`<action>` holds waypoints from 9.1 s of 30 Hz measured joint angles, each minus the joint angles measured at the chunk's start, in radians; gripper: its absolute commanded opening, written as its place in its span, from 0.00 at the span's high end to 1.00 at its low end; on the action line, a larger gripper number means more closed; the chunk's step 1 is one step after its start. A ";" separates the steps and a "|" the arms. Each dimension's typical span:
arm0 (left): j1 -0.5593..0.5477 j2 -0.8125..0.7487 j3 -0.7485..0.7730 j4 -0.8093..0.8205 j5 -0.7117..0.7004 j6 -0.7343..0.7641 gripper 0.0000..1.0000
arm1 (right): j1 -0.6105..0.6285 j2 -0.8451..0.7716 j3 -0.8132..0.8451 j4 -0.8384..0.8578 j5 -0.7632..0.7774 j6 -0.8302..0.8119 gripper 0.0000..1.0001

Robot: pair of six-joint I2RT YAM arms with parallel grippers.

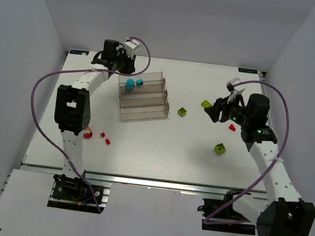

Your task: Sort the legos into containers by color

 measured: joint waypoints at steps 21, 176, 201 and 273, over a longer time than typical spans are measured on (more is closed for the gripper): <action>0.058 -0.941 -0.877 -0.068 -0.305 -0.720 0.02 | -0.070 0.615 0.505 -0.297 0.175 -0.257 0.11; -0.583 0.011 0.019 -0.185 -0.533 -0.411 1.00 | -0.548 0.122 0.131 -0.263 -0.624 0.061 1.00; -0.326 -0.034 -0.098 -0.110 -0.591 -0.398 0.27 | -0.514 0.126 0.114 -0.312 -0.631 -0.038 0.26; -0.325 -0.961 -0.760 0.045 -0.331 -0.422 0.10 | -0.144 0.565 0.182 -0.920 0.131 -1.819 0.89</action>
